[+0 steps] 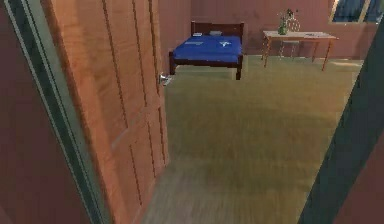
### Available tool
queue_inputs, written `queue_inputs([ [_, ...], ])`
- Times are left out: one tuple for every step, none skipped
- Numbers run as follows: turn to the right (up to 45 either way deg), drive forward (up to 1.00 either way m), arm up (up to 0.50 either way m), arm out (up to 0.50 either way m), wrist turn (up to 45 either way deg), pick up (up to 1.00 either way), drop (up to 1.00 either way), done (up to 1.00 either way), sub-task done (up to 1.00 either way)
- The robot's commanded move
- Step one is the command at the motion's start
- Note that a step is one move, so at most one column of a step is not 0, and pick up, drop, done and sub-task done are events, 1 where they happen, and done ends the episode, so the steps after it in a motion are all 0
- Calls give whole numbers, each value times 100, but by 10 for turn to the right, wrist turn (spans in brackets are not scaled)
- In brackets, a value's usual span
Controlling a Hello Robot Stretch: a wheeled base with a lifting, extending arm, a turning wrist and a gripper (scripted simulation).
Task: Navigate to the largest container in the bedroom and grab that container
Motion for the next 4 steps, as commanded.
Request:
queue_inputs([
  [-450,0,0,0,0,0,0,0,0],
  [-30,0,0,0,0,0,0,0,0],
  [0,25,0,0,0,0,0,0,0],
  [450,0,0,0,0,0,0,0,0],
])
